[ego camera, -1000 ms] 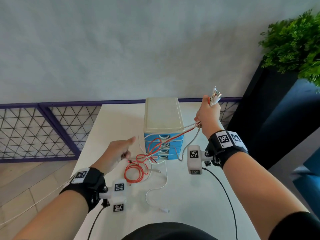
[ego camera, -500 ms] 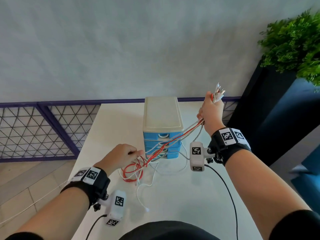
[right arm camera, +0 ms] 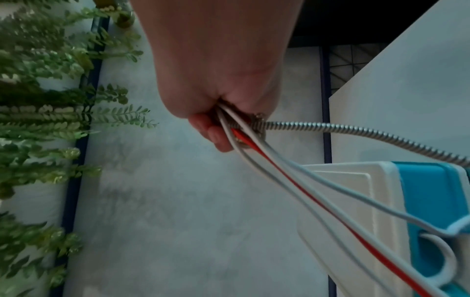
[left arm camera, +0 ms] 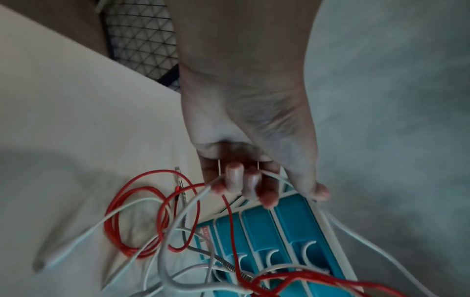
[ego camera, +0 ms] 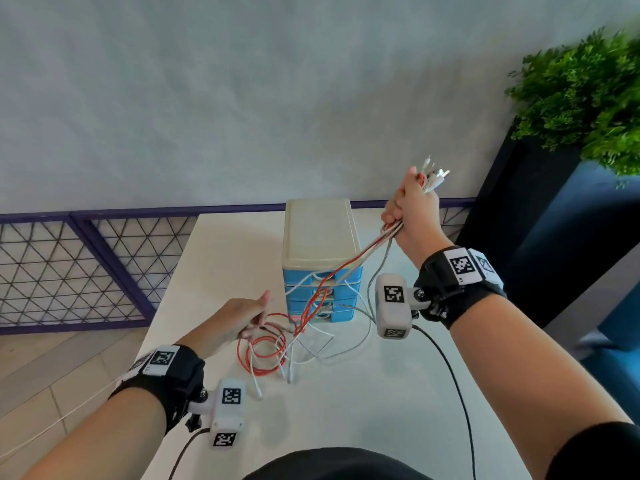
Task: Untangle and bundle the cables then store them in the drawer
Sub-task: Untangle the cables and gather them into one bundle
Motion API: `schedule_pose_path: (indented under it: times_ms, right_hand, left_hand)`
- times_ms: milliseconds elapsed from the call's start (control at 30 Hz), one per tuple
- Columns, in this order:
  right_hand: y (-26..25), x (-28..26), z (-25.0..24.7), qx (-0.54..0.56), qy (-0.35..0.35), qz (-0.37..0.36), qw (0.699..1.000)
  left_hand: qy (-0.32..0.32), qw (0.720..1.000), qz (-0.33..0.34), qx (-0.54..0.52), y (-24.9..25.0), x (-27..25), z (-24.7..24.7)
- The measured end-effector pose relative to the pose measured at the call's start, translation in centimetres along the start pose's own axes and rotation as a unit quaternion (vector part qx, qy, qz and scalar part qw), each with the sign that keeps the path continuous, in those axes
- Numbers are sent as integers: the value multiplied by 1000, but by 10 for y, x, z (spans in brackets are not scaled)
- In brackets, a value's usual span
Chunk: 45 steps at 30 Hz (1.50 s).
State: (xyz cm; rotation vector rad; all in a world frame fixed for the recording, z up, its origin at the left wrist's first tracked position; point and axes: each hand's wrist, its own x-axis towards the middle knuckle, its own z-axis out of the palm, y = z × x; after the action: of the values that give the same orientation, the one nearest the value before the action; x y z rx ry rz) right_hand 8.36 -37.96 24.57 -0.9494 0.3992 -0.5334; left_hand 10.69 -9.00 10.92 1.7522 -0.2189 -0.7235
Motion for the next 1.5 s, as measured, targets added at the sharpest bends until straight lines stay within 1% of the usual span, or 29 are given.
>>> schedule_pose_path:
  times_ms: [67,133,200,233,267,300,333,400,467,500,567,667,700,733,800,833,900,933,1000,1067,1200,1233,1267,1333,1400,1433,1500]
  right_hand:
    - [7,-6,5,-10,-22,17,1000]
    - [17,-12,9,-22,-54,32,998]
    - [25,-19,13,-30,-89,52,994]
    - [29,-22,15,-30,-105,65,992]
    - [33,-26,17,-31,-121,79,989]
    - [36,-29,19,-32,-136,92,986]
    - [39,-32,21,-34,-150,105,982]
    - [43,-38,25,-22,-171,127,977]
    - [45,-41,27,2,-182,140,973]
    - [45,-42,28,14,-184,147,972]
    - [44,-44,28,34,-186,163,968]
    - [44,-47,27,23,-190,179,965]
    - [44,-47,26,17,-190,182,965]
    - [43,-45,26,13,-189,180,965]
    - [41,-39,23,18,-182,170,968]
    - [38,-35,21,26,-180,165,969]
    - [32,-28,16,34,-177,159,971]
    - [29,-26,13,32,-173,157,972]
    - [24,-24,8,27,-165,151,974]
    - [20,-23,4,27,-162,145,976]
    - [16,-22,-3,23,-142,138,980]
    - [15,-23,-4,11,-133,132,982]
    - [16,-23,-4,-10,-123,123,985]
    - [17,-23,-3,-82,-107,99,986]
    - [19,-23,-4,-161,-115,93,976]
    - [19,-23,-5,-195,-134,102,966]
    - [22,-24,-7,-266,-195,134,934]
  left_hand:
    - [-5,998,0,56,2,3,2]
    - [20,993,21,111,8,10,6]
    - [79,974,98,188,16,18,9]
    - [88,963,147,207,24,20,12]
    - [80,957,188,207,34,19,19]
    - [63,956,207,199,44,19,27]
    - [39,960,211,180,57,15,38]
    - [-28,971,190,146,77,7,60]
    - [-85,971,184,130,88,0,80]
    - [-100,971,186,112,89,-3,87]
    - [-104,975,188,59,89,-5,97]
    - [-155,973,160,-62,86,-8,105]
    - [-168,972,149,-75,87,-9,105]
    - [-170,974,139,-62,87,-9,104]
    - [-179,976,128,0,86,-11,98]
    - [-183,976,111,22,83,-11,93]
    - [-203,976,71,25,76,-11,83]
    - [-221,973,61,26,74,-11,78]
    - [-257,963,55,53,73,-10,70]
    - [-266,959,59,82,74,-11,63]
    - [-237,956,77,153,78,-7,57]
    - [-221,956,84,173,79,-5,58]
    - [-194,957,96,194,80,-3,59]
    - [-106,952,143,248,82,1,60]
    - [-18,926,199,319,86,3,59]
    - [14,911,220,349,90,2,58]
    - [62,883,251,392,97,0,58]
